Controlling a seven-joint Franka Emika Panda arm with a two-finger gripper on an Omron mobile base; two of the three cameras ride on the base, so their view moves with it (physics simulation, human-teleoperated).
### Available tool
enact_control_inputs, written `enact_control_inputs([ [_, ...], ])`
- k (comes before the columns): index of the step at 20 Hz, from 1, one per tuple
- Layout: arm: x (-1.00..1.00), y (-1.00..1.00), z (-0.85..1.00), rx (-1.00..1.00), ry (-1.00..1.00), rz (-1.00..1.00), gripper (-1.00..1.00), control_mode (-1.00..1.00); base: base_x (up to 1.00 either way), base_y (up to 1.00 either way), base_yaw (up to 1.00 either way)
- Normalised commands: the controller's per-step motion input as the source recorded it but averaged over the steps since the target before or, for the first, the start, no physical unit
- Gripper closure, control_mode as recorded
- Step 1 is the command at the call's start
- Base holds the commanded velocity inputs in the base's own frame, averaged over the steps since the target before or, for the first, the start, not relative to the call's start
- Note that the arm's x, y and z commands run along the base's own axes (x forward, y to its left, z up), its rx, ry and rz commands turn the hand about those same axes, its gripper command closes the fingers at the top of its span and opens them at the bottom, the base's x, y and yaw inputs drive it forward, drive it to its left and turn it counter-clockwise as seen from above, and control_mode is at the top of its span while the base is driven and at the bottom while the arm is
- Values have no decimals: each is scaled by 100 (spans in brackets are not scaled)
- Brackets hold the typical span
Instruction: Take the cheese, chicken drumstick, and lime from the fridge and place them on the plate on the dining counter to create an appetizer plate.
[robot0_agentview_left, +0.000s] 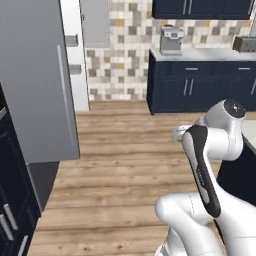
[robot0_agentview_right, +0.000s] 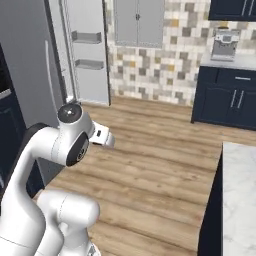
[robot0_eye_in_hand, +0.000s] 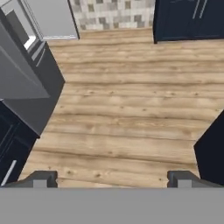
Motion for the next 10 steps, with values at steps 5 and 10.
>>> enact_control_inputs([
  [5, 0, 0, 0, 0, 0, 0, -100, 100, 100, -23, 45],
  [10, 0, 0, 0, 0, 0, 0, -100, 100, 99, -70, 64],
])
